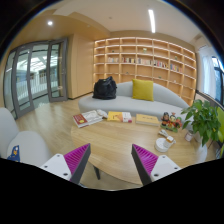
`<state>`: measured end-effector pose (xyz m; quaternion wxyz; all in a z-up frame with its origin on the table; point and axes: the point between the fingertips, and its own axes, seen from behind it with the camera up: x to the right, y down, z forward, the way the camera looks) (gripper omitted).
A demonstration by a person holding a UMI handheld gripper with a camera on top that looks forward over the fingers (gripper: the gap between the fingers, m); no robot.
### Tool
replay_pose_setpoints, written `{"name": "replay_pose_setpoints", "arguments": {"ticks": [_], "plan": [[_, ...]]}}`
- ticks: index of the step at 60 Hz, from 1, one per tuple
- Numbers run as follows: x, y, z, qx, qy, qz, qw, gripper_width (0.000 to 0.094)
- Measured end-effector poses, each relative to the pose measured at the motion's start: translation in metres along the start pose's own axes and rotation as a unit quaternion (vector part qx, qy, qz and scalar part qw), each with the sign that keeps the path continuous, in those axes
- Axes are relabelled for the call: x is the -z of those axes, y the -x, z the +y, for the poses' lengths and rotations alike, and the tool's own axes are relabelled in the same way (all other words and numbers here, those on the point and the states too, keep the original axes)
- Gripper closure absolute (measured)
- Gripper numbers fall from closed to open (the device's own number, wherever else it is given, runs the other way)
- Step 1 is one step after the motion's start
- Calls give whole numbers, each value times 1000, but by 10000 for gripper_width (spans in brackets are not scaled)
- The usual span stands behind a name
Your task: Unplug charger
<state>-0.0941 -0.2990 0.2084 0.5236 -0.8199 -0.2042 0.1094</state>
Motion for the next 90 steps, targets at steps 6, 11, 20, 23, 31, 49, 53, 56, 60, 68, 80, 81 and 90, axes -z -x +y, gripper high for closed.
{"name": "replay_pose_setpoints", "arguments": {"ticks": [6,11,20,23,31,49,53,56,60,68,80,81,90], "plan": [[-2,-13,15,-5,16,5,1000,78],[-25,-37,42,-9,31,17,999,80],[-48,-102,94,-23,71,57,996,79],[-58,-130,106,-29,77,79,993,78],[-94,-214,118,-37,67,144,987,77],[-196,-331,93,-84,15,210,974,86],[-214,-340,90,-83,13,210,974,146],[-224,-343,88,-84,7,210,974,232],[-236,-346,88,-82,7,213,973,370],[-236,-350,86,-96,-5,224,970,572],[-236,-352,80,-87,-2,233,969,700],[-232,-353,68,-82,-15,232,969,703],[-151,-358,-113,-19,-198,257,946,709]]}}
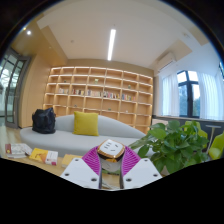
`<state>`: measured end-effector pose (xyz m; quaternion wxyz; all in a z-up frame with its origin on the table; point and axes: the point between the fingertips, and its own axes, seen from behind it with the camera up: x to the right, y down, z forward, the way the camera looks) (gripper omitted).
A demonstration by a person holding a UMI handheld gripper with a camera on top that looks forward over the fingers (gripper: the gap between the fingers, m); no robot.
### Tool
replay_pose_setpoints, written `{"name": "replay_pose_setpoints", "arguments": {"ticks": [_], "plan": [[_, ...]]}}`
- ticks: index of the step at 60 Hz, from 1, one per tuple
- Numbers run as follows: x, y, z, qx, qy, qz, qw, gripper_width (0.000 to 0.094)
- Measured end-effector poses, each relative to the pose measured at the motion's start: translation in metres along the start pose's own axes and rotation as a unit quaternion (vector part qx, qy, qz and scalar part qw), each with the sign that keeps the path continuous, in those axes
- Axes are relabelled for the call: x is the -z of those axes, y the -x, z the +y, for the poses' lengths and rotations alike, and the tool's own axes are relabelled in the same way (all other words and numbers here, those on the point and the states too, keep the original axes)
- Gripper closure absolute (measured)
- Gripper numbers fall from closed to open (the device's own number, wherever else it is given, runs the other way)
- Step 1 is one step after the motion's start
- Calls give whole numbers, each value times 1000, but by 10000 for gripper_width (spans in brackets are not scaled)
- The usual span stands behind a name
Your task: Unplug charger
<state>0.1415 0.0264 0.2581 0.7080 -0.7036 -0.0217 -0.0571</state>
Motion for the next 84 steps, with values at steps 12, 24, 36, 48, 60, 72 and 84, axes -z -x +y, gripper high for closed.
{"name": "replay_pose_setpoints", "arguments": {"ticks": [12,24,36,48,60,72,84], "plan": [[-6,-57,-12,0,13,18,1000,710],[-3,-78,168,-5,194,12,981,647],[5,-84,252,-35,271,11,962,544],[9,-102,244,-37,276,31,960,236],[49,-114,205,-17,257,43,965,80],[126,-108,156,7,237,41,971,82],[205,-89,115,10,218,28,975,84]]}}
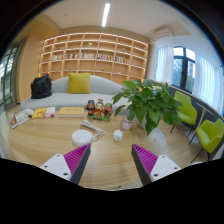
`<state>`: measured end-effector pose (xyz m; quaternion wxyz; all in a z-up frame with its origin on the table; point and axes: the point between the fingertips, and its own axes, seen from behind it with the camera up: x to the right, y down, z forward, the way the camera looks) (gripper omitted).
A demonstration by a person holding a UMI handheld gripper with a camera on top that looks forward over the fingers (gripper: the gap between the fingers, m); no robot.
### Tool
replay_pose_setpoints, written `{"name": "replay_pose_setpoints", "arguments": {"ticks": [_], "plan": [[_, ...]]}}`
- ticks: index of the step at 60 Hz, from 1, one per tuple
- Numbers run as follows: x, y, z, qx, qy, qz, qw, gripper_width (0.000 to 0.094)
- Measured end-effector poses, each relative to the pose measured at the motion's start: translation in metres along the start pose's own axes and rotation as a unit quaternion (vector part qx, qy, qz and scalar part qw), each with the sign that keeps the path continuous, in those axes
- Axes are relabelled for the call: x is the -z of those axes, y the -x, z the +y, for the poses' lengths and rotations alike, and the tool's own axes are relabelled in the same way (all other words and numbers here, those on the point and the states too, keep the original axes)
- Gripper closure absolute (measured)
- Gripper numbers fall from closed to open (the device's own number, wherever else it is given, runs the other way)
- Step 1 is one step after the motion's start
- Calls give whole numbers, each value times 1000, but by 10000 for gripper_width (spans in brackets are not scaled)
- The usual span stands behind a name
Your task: Unplug charger
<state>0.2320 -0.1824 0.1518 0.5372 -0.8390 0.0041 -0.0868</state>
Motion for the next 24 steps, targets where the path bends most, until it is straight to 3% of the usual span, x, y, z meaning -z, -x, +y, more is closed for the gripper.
{"name": "replay_pose_setpoints", "arguments": {"ticks": [24], "plan": [[71,5,-3,2,-26,-7,1000,84]]}}
